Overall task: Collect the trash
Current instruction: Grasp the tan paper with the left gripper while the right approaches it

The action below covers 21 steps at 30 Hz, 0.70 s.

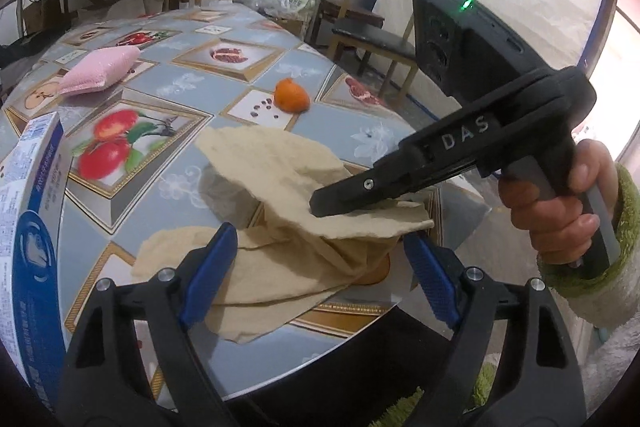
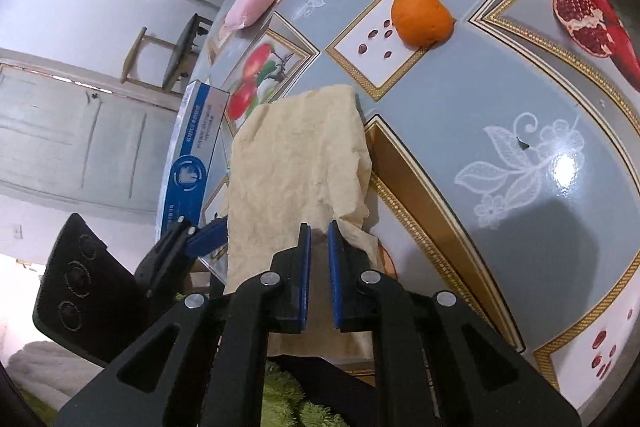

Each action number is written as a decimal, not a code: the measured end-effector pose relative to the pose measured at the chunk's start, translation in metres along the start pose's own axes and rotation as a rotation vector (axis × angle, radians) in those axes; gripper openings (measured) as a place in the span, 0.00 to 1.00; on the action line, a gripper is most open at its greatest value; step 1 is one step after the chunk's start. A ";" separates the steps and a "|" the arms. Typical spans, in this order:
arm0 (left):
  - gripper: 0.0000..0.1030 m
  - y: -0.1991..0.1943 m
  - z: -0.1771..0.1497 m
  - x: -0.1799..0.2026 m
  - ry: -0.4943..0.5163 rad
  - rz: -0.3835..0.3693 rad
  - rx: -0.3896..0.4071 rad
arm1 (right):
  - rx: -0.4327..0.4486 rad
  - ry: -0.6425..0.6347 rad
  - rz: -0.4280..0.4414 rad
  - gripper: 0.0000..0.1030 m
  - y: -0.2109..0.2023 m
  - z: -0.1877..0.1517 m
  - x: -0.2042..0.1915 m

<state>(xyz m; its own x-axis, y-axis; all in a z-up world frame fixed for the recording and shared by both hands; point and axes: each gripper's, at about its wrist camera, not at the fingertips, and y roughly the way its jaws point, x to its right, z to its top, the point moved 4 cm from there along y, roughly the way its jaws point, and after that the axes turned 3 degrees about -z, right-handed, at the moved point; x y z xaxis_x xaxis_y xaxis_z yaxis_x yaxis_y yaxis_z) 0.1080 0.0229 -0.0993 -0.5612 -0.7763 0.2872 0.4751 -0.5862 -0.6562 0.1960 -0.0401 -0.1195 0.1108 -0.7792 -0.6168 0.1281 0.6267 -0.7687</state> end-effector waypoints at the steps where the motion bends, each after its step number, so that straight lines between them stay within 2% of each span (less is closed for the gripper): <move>1: 0.79 0.002 0.000 0.000 0.003 0.005 -0.007 | -0.006 0.004 0.016 0.09 0.000 0.000 0.001; 6: 0.68 0.008 0.001 0.001 0.010 0.021 -0.031 | -0.007 0.017 0.056 0.09 0.000 -0.001 0.004; 10: 0.68 -0.003 0.002 0.003 0.034 0.047 -0.013 | -0.006 0.038 0.088 0.07 0.002 -0.001 0.009; 12: 0.68 -0.016 0.005 0.006 0.065 0.054 0.025 | -0.003 0.046 0.105 0.07 0.002 -0.001 0.011; 17: 0.75 -0.039 0.013 0.013 0.107 -0.026 0.096 | -0.002 0.053 0.128 0.07 0.003 -0.001 0.013; 19: 0.76 -0.038 0.017 0.016 0.105 -0.059 0.102 | -0.001 0.053 0.132 0.07 0.003 -0.001 0.013; 21: 0.77 -0.030 0.020 0.018 0.109 -0.062 0.090 | 0.000 0.052 0.134 0.07 0.003 -0.001 0.013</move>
<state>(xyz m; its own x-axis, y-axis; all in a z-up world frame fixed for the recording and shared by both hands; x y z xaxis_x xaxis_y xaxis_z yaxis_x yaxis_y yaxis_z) 0.0970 0.0219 -0.0601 -0.6594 -0.7108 0.2450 0.4929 -0.6548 -0.5730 0.1970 -0.0478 -0.1301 0.0760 -0.6880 -0.7218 0.1159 0.7250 -0.6789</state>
